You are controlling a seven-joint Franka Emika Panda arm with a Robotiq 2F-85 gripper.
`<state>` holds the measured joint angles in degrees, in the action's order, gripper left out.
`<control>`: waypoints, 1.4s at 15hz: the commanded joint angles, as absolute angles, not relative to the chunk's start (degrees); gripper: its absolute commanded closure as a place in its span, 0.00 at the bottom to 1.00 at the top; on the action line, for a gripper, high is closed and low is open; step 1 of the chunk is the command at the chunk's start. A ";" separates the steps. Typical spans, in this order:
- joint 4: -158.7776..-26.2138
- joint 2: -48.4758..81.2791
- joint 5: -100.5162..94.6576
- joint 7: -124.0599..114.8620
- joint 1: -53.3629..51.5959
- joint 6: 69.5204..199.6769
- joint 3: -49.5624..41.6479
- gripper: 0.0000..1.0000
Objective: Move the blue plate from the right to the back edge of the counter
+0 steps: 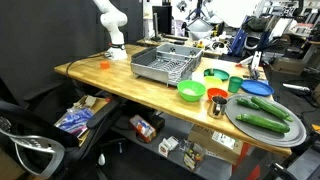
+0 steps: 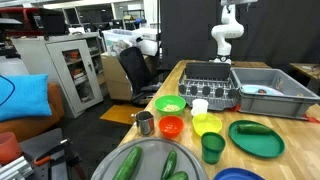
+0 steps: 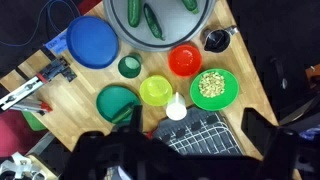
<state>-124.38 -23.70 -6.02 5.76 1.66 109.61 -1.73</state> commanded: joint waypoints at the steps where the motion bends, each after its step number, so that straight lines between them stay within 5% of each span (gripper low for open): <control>1: -124.24 -23.66 -6.08 5.70 1.48 109.47 -1.87 0.00; 21: -129.09 -14.38 -0.46 -14.87 7.19 106.03 -5.94 0.00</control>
<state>-129.19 -14.44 -0.57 -15.01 6.67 106.13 -6.41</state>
